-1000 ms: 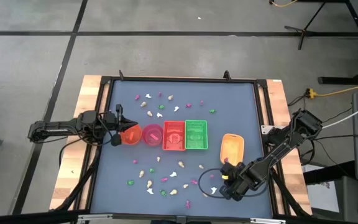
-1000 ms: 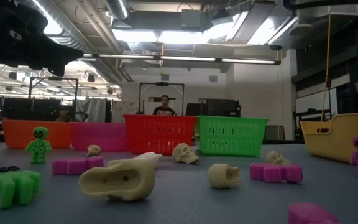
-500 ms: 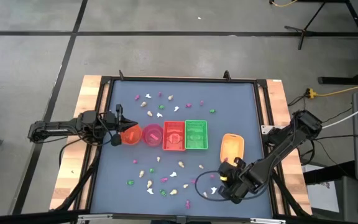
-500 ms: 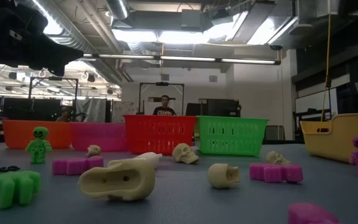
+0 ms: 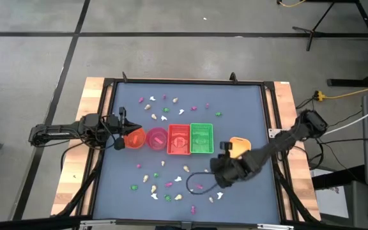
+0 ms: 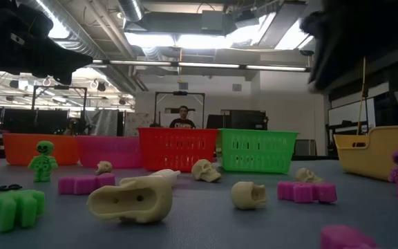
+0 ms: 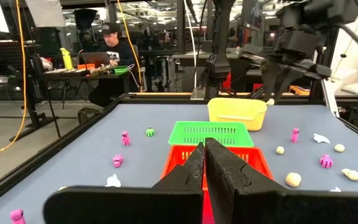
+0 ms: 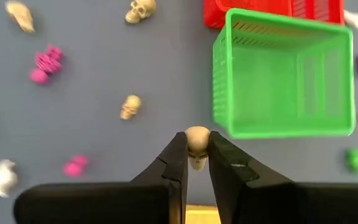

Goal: Sort Halloween decoration
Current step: Put the yellow skull toy in a green bin, then put the green skeleton toy into the orange bowl

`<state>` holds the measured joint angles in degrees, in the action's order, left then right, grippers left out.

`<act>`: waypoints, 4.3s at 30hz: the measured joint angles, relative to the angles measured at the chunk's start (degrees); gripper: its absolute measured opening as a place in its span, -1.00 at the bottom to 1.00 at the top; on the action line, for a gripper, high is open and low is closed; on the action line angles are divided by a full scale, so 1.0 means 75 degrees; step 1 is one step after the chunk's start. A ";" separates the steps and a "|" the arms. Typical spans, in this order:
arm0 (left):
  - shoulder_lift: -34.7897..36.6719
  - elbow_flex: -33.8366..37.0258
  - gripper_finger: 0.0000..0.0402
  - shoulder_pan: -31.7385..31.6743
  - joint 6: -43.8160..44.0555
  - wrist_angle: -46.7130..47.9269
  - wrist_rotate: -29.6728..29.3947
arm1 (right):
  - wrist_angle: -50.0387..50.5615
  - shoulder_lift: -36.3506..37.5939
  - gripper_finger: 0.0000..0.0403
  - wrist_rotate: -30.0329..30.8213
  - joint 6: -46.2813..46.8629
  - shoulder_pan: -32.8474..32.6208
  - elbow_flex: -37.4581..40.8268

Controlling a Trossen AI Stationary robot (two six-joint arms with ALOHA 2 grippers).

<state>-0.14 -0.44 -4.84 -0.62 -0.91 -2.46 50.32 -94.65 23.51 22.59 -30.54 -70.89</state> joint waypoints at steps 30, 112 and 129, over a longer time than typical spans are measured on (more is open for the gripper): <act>0.0000 -0.0001 -1.00 -0.0002 0.0000 0.0002 0.0000 | -0.1451 0.0000 -0.76 -0.2118 -0.3655 0.4093 0.0000; -0.7262 -0.2373 -0.21 0.5143 0.4246 -0.1335 -0.0904 | -0.1523 -0.0009 -0.09 -0.2424 -0.3655 0.4426 0.0006; -0.8922 -0.2379 -0.23 0.7036 0.6067 -0.1341 -0.1004 | -0.1520 -0.0009 -0.09 -0.2424 -0.3655 0.4426 0.0006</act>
<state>-67.05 -18.28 47.92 44.88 -10.96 -9.99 38.92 -94.72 5.32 -4.82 2.66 -70.85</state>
